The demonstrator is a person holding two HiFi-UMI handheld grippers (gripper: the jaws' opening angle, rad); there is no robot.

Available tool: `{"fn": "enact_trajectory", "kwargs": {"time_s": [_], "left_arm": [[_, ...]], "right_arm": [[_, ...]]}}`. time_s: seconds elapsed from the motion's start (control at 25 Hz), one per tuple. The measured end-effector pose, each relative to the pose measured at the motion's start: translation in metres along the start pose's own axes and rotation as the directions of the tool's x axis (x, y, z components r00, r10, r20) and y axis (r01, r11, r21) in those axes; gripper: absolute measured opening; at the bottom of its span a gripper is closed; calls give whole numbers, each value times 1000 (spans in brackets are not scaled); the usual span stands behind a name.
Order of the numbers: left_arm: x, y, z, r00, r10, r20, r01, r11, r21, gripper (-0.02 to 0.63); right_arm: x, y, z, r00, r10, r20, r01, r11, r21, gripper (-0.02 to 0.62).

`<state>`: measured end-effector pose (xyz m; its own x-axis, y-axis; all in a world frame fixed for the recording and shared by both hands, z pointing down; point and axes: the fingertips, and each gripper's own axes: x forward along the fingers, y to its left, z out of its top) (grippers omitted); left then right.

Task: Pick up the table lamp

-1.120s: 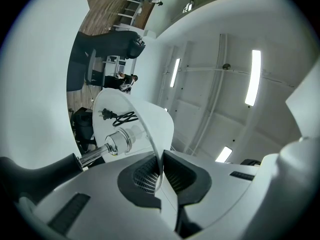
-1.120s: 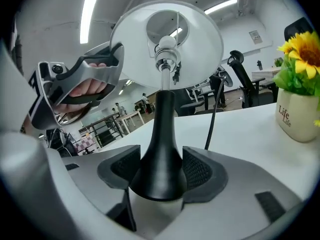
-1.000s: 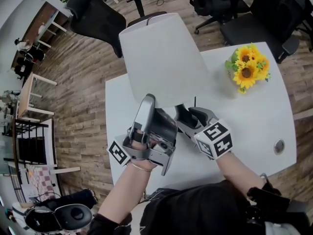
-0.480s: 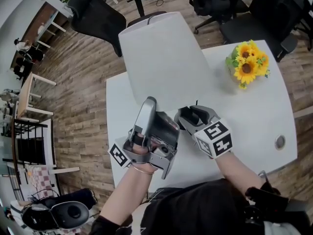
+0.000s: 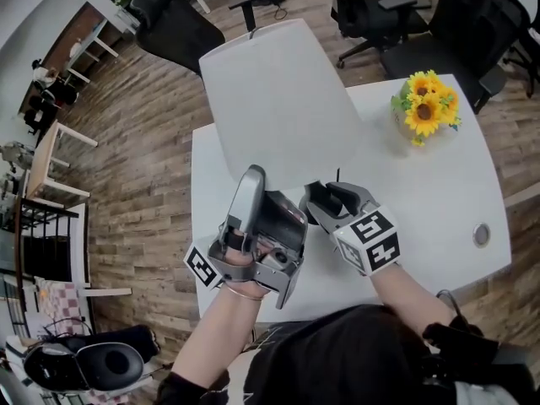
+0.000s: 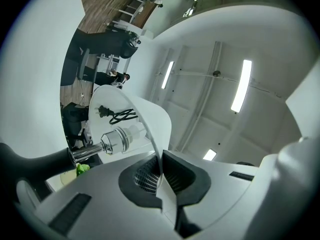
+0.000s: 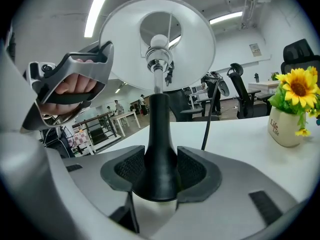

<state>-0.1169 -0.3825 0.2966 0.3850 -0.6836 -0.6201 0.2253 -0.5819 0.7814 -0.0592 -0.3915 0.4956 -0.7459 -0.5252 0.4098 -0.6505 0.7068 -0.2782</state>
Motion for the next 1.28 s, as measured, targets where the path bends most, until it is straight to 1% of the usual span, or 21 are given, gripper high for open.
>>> {"fn": "enact_trajectory", "kwargs": {"time_s": [0.24, 0.48, 0.68, 0.96, 1.28], "left_arm": [[-26, -46, -10, 999, -42, -35, 42, 999, 14, 12], [-71, -107, -19, 994, -97, -45, 98, 995, 19, 11], [-104, -152, -36, 988, -137, -70, 139, 990, 26, 12], [-148, -216, -56, 976, -186, -111, 189, 982, 24, 12], [-188, -271, -79, 959, -232, -165, 237, 971, 15, 12]], "right_arm": [[-18, 41, -2, 999, -21, 29, 21, 999, -25, 212], [-46, 102, -9, 997, -41, 70, 46, 996, -70, 212], [-72, 146, -19, 993, -53, 103, 63, 994, -95, 212], [-107, 209, -31, 986, -75, 146, 92, 989, -115, 212], [-140, 262, -43, 979, -99, 179, 125, 983, -136, 212]]}}
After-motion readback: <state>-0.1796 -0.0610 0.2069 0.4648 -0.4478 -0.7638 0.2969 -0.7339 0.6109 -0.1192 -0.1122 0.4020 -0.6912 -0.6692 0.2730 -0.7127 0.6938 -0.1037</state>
